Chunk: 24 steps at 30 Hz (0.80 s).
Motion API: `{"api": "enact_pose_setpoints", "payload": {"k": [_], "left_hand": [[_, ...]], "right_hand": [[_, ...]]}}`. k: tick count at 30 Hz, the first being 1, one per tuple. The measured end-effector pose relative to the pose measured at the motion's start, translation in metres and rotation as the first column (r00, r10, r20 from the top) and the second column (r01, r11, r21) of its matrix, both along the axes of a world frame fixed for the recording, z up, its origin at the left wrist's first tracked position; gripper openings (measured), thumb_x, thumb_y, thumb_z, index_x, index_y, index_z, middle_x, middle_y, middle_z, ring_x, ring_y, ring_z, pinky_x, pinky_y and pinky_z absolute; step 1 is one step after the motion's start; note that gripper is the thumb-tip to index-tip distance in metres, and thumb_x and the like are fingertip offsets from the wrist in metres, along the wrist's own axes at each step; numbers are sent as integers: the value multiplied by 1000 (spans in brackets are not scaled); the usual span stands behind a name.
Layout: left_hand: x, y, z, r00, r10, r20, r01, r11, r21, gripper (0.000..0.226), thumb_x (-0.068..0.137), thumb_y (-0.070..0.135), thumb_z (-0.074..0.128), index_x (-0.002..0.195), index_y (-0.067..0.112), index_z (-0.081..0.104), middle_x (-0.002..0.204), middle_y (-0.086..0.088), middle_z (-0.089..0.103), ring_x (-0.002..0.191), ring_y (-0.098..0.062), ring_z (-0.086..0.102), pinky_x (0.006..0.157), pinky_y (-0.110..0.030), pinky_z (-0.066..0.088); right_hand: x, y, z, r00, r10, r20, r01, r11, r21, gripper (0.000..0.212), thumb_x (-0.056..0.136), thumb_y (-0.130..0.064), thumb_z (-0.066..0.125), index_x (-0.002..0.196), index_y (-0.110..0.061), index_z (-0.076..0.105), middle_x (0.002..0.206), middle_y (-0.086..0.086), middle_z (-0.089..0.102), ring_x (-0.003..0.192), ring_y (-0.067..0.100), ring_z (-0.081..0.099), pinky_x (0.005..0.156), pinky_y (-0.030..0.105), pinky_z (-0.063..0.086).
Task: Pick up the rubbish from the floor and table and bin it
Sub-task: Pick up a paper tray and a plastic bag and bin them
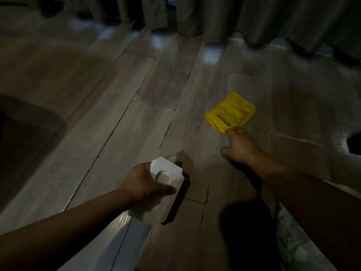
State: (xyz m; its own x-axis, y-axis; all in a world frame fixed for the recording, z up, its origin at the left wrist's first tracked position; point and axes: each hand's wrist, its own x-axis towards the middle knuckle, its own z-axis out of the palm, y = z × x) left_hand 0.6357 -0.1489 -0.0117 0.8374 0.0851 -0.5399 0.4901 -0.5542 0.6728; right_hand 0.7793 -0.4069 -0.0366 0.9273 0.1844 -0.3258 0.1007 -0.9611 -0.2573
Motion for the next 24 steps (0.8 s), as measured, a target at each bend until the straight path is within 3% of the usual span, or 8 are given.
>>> {"api": "enact_pose_setpoints", "payload": {"k": [6,12,16,20,24], "left_hand": [[-1,1,-3,999,8,-35,-8,1000,6,51,68,29,82,106,34,49,90,16,54,81,0,55,61,-14,43],[-3,2,-3,998,24,-56,-23,1000,16,56,65,30,83,113,28,53,94,13,57,85,-3,56,61,-15,42],[-6,-3,-1,997,-10,-73,14,998,58,57,66,32,83,114,28,53,91,15,53,79,0,52,60,-13,39],[-12,-7,3,996,-46,-71,51,996,75,60,66,31,83,117,25,53,96,11,54,89,-8,54,63,-15,39],[-19,-11,6,995,-59,-76,66,994,85,54,65,30,83,110,26,53,87,14,51,82,-5,51,60,-14,37]], "right_hand": [[11,7,-22,1000,8,-21,-9,1000,-24,84,84,-46,60,151,-19,18,158,13,11,145,33,12,116,43,21],[-31,-3,-20,992,112,50,-109,992,-61,78,80,-50,61,146,-20,29,149,11,29,139,30,23,113,40,26],[-83,-13,-16,984,178,-30,-180,980,-87,80,81,-54,59,147,-23,25,148,6,27,140,27,21,114,34,23],[-141,-20,-15,983,173,-58,-178,980,-87,76,81,-57,55,145,-29,26,143,3,30,135,23,26,109,32,26],[-162,-22,-9,995,94,16,-94,995,21,71,77,-57,60,138,-27,40,133,1,41,125,22,37,102,28,29]]}}
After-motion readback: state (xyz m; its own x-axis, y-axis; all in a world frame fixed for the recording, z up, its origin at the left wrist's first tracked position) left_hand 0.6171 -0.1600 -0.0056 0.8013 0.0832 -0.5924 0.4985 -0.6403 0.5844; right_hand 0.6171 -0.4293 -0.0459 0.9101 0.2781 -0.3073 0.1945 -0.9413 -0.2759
